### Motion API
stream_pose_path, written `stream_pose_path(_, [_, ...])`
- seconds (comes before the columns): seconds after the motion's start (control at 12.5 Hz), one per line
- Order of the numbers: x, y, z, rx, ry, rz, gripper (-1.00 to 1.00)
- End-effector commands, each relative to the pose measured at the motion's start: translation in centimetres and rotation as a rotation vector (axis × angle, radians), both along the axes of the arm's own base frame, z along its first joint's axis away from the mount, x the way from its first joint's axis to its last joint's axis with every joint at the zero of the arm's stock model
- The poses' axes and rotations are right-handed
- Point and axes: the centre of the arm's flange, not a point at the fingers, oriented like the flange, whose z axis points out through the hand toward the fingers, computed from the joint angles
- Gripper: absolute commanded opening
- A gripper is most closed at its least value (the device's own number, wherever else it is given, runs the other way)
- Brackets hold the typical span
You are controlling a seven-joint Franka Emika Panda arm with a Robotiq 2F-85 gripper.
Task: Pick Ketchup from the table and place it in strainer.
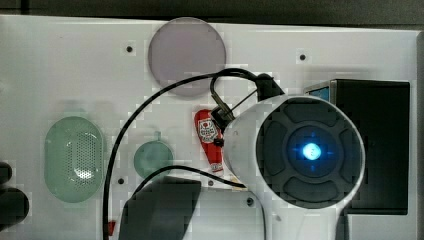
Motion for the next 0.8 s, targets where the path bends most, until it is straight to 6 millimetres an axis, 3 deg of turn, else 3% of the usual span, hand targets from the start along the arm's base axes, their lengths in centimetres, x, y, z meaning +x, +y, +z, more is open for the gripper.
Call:
stream_pose_path(0.08, [1.6, 1.8, -6.2, 0.012, 0.068, 0.23, 1.0])
stream_pose_path(0.4, [2.4, 3.5, -11.9, 0.028, 0.065, 0.6, 1.0])
stream_pose_path(0.8, [2.4, 3.8, -19.3, 0.027, 0.007, 0.988, 1.0])
